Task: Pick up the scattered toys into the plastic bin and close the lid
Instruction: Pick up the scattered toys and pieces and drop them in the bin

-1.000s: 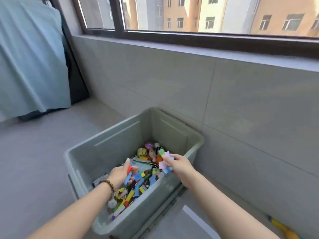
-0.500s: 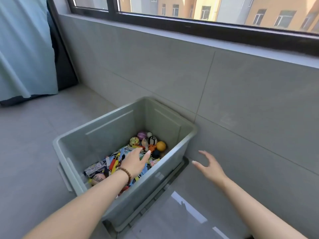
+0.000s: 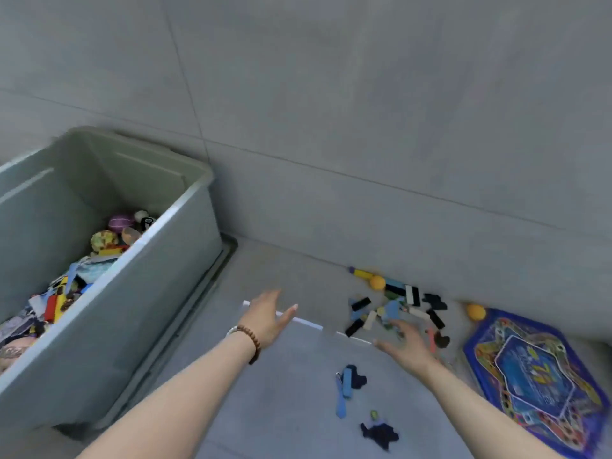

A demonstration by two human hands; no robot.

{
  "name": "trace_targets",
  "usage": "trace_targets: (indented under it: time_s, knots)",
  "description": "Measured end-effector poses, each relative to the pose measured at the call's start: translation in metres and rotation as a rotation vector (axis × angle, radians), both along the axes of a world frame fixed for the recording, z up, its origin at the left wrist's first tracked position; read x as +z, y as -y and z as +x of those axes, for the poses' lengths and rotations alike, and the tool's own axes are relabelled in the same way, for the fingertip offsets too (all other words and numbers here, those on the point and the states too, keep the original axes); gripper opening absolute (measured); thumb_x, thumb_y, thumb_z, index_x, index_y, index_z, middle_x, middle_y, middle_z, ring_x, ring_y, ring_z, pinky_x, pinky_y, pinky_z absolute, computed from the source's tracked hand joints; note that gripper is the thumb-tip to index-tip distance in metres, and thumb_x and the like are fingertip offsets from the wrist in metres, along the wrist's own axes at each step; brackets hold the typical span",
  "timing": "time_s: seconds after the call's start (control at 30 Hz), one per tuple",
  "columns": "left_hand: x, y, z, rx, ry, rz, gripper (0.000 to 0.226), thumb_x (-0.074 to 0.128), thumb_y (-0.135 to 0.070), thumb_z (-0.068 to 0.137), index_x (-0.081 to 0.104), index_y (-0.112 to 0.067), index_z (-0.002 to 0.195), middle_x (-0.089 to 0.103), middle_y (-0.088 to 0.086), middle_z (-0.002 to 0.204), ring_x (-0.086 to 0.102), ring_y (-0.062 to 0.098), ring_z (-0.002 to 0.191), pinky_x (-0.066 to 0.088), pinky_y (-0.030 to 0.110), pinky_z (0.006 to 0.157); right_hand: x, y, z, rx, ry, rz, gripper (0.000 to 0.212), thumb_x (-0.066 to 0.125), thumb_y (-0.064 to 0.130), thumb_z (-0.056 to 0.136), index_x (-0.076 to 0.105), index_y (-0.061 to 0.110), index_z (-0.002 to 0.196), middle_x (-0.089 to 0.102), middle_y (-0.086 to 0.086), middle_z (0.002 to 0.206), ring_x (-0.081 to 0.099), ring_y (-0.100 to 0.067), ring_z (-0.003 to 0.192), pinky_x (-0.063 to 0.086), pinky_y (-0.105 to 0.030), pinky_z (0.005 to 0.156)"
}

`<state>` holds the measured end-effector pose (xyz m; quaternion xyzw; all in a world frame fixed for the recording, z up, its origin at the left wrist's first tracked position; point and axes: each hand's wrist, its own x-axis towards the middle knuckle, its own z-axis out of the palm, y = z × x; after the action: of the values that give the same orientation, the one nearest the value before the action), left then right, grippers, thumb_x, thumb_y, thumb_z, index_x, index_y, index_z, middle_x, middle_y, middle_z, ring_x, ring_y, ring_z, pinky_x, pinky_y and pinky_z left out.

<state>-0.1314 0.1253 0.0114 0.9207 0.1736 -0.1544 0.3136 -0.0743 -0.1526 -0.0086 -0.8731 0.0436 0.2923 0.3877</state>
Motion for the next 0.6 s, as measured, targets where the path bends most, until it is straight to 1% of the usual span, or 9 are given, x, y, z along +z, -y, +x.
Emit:
trace_targets:
  time_s: [0.07, 0.13, 0.23, 0.3, 0.33, 0.4, 0.47, 0.53, 0.6]
  knots:
    - [-0.029, 0.025, -0.003, -0.019, -0.108, -0.041, 0.059, 0.043, -0.046, 0.095, 0.033, -0.013, 0.143, 0.036, 0.008, 0.148, 0.034, 0.022, 0.137, 0.026, 0.028, 0.111, -0.026, 0.024, -0.011, -0.053, -0.047, -0.017, 0.057, 0.072, 0.026, 0.08, 0.047, 0.015, 0.131, 0.042, -0.007, 0.139, 0.045, -0.02, 0.117, 0.041, -0.031, 0.093]
    - [-0.055, 0.048, -0.008, -0.013, -0.224, -0.134, 0.058, 0.04, -0.048, 0.095, 0.034, -0.014, 0.142, 0.04, 0.008, 0.145, 0.041, 0.022, 0.132, 0.031, 0.027, 0.107, -0.051, 0.037, -0.022, -0.09, -0.083, -0.01, 0.055, 0.074, 0.027, 0.079, 0.05, 0.015, 0.127, 0.045, -0.006, 0.134, 0.046, -0.016, 0.109, 0.041, -0.027, 0.085]
    - [-0.088, 0.077, -0.018, 0.022, -0.377, -0.24, 0.056, 0.033, -0.049, 0.096, 0.038, -0.014, 0.139, 0.045, 0.007, 0.141, 0.046, 0.022, 0.126, 0.035, 0.029, 0.102, -0.082, 0.034, -0.037, -0.1, -0.142, 0.028, 0.057, 0.077, 0.029, 0.076, 0.052, 0.014, 0.125, 0.048, -0.005, 0.129, 0.048, -0.016, 0.111, 0.04, -0.023, 0.088]
    - [-0.104, 0.089, -0.025, 0.001, -0.433, -0.257, 0.053, 0.028, -0.05, 0.097, 0.046, -0.013, 0.13, 0.051, 0.005, 0.132, 0.05, 0.02, 0.115, 0.036, 0.028, 0.096, -0.099, 0.023, -0.045, -0.077, -0.148, 0.048, 0.062, 0.079, 0.031, 0.072, 0.051, 0.014, 0.124, 0.047, -0.001, 0.122, 0.048, -0.015, 0.117, 0.039, -0.021, 0.094]
    - [-0.111, 0.093, -0.028, 0.015, -0.445, -0.275, 0.051, 0.026, -0.051, 0.097, 0.051, -0.013, 0.122, 0.055, 0.005, 0.123, 0.052, 0.02, 0.105, 0.038, 0.028, 0.094, -0.107, 0.015, -0.048, -0.06, -0.132, 0.048, 0.064, 0.081, 0.033, 0.07, 0.051, 0.015, 0.124, 0.046, 0.003, 0.118, 0.047, -0.014, 0.118, 0.038, -0.019, 0.096]
    - [-0.125, 0.099, -0.034, 0.109, -0.436, -0.376, 0.049, 0.026, -0.05, 0.097, 0.054, -0.012, 0.108, 0.057, 0.005, 0.108, 0.053, 0.019, 0.087, 0.045, 0.032, 0.089, -0.119, -0.001, -0.054, -0.021, -0.061, 0.021, 0.066, 0.082, 0.037, 0.066, 0.051, 0.019, 0.121, 0.041, 0.008, 0.112, 0.043, -0.01, 0.114, 0.035, -0.016, 0.094]
    - [-0.13, 0.102, -0.036, 0.24, -0.406, -0.491, 0.049, 0.027, -0.049, 0.098, 0.056, -0.012, 0.11, 0.057, 0.005, 0.102, 0.053, 0.018, 0.076, 0.048, 0.028, 0.075, -0.128, -0.015, -0.059, 0.029, 0.017, -0.03, 0.067, 0.082, 0.039, 0.063, 0.049, 0.022, 0.119, 0.04, 0.009, 0.112, 0.039, -0.009, 0.109, 0.035, -0.017, 0.092]
    - [-0.133, 0.1, -0.037, 0.307, -0.375, -0.529, 0.051, 0.026, -0.05, 0.097, 0.059, -0.013, 0.113, 0.059, 0.005, 0.102, 0.054, 0.017, 0.073, 0.046, 0.023, 0.065, -0.136, -0.024, -0.063, 0.071, 0.084, -0.083, 0.064, 0.081, 0.035, 0.064, 0.048, 0.021, 0.118, 0.041, 0.006, 0.116, 0.04, -0.013, 0.111, 0.038, -0.02, 0.093]
    - [-0.137, 0.095, -0.037, 0.328, -0.346, -0.531, 0.053, 0.024, -0.051, 0.097, 0.06, -0.015, 0.111, 0.059, 0.004, 0.101, 0.055, 0.016, 0.077, 0.047, 0.022, 0.065, -0.141, -0.028, -0.065, 0.072, 0.121, -0.095, 0.059, 0.081, 0.03, 0.066, 0.048, 0.021, 0.115, 0.042, 0.005, 0.115, 0.04, -0.014, 0.11, 0.038, -0.02, 0.092]
